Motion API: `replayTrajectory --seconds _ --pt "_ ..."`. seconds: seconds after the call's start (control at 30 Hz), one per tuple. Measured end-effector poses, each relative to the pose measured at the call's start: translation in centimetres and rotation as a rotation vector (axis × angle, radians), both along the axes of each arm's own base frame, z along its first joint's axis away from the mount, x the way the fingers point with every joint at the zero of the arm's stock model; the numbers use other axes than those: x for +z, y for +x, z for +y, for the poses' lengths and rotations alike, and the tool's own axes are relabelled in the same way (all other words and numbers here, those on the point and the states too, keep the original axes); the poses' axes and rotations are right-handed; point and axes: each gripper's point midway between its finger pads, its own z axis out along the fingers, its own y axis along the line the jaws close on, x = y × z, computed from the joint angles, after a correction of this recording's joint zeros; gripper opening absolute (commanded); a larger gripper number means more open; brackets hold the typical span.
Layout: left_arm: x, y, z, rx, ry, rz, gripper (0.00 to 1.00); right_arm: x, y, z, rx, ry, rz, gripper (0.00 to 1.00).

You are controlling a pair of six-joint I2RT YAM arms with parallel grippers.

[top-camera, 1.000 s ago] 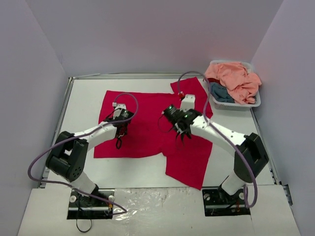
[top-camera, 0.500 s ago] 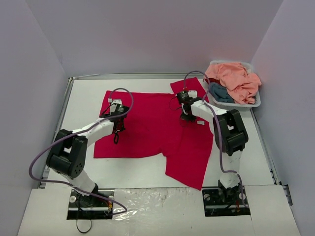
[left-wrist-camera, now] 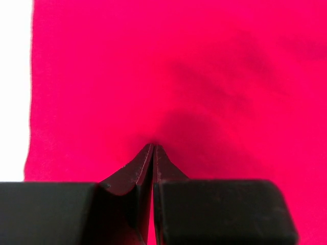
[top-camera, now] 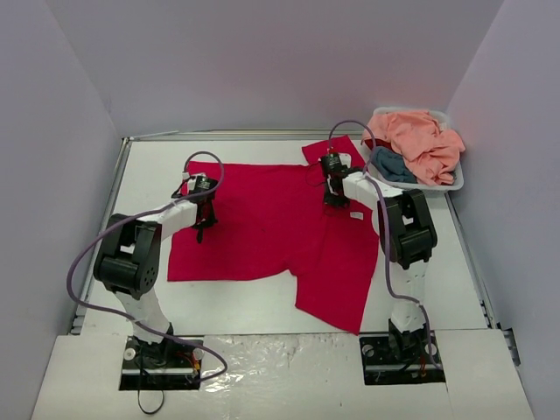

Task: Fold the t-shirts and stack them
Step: Flatten out the tshirt

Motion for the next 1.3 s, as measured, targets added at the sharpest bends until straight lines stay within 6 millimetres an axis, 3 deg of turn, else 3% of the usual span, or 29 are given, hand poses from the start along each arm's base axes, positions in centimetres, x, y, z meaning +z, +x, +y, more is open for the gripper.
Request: replayTrajectory --seconds 0.27,0.73,1.1,1.3 --pt "-0.6 1.8 -0.5 0.023 -0.047 0.007 0.02 0.0 2.0 0.8 0.033 0.023 -0.021 0.0" --pt "-0.5 4.7 2.2 0.123 -0.137 0.011 0.02 0.2 5.8 2.2 0.074 0.104 -0.057 0.0" --pt "-0.3 7.7 2.1 0.128 -0.127 0.031 0.02 0.4 9.0 3.5 0.122 0.124 -0.078 0.0" --pt "-0.1 8.7 2.2 0.127 -0.116 0.037 0.02 0.4 9.7 3.8 0.139 0.127 -0.077 0.0"
